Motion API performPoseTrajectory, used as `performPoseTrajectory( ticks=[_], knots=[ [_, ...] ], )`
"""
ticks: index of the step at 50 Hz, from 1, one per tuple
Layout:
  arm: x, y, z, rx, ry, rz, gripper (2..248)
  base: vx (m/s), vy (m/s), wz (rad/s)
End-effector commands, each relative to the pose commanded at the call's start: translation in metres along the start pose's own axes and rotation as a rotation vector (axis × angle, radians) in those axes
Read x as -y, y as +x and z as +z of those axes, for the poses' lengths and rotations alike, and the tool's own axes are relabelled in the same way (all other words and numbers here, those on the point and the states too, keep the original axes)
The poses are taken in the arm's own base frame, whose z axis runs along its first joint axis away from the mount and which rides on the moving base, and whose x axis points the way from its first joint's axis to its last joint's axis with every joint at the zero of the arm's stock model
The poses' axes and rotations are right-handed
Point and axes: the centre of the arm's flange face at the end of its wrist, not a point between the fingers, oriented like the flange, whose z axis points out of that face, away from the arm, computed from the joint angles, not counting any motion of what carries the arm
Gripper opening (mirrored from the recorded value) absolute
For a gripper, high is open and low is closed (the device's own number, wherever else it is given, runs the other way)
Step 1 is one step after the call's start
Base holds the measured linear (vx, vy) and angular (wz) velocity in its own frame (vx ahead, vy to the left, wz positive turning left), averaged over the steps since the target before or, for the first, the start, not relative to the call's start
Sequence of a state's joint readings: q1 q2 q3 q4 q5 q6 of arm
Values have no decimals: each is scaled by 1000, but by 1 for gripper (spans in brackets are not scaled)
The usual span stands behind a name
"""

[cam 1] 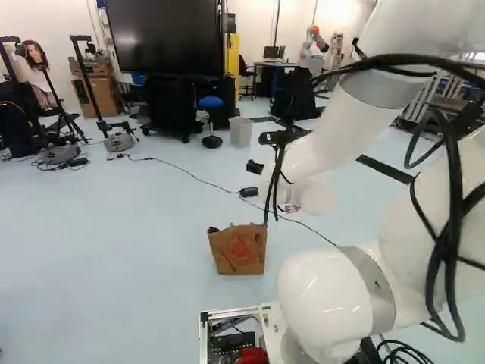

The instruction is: Pick up the grocery bag from the ground

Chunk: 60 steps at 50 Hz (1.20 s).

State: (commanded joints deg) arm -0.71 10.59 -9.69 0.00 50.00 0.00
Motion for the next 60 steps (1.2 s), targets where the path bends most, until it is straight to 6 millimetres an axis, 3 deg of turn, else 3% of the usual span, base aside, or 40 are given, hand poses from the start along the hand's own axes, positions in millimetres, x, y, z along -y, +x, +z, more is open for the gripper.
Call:
performPoseTrajectory(
  ticks=[25, 60],
  knots=[
    [-4, 17, 48, 32, -10, 4, 247, -1, 0, 0],
    [-5, -5, 133, 282, -11, 6, 247, 0, 0, 0]
  ],
)
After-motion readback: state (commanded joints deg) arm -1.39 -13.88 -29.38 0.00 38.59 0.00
